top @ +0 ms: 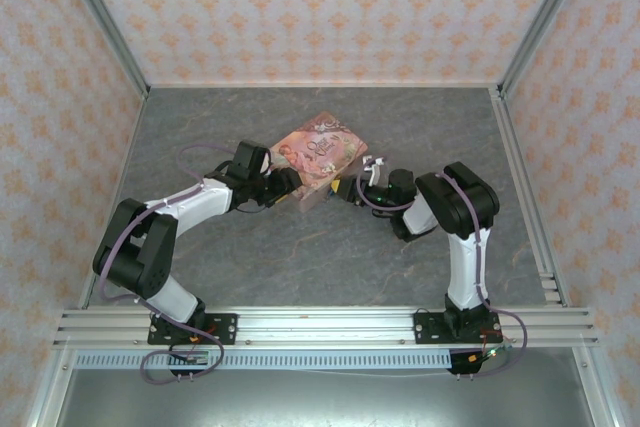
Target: Unlock a padlock with a key
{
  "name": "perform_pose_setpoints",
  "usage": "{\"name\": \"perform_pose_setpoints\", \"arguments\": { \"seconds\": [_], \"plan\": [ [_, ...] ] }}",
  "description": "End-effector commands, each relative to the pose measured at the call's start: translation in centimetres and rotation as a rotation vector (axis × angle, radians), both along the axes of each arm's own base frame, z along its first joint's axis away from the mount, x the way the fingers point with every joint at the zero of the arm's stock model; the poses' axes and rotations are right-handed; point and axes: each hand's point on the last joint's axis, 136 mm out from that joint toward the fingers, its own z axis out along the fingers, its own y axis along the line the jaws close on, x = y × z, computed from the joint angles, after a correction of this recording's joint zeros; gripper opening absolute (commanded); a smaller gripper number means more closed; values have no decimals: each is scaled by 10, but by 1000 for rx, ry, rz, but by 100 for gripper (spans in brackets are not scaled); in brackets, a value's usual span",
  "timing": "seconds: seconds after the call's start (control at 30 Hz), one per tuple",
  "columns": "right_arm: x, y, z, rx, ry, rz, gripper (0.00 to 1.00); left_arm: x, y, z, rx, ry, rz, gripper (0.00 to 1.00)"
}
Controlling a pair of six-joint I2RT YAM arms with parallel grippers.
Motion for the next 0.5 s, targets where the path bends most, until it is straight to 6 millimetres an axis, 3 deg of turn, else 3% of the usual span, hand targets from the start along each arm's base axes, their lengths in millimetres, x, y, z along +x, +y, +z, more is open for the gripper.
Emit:
{"name": "perform_pose_setpoints", "arguments": {
  "seconds": [0.0, 0.47],
  "plan": [
    [-9, 5, 9, 14, -57, 47, 38, -33, 25, -39, 124, 153, 21, 57],
    [-4, 0, 5, 10, -42, 18, 8, -33, 26, -38, 124, 151, 24, 57]
  ]
}}
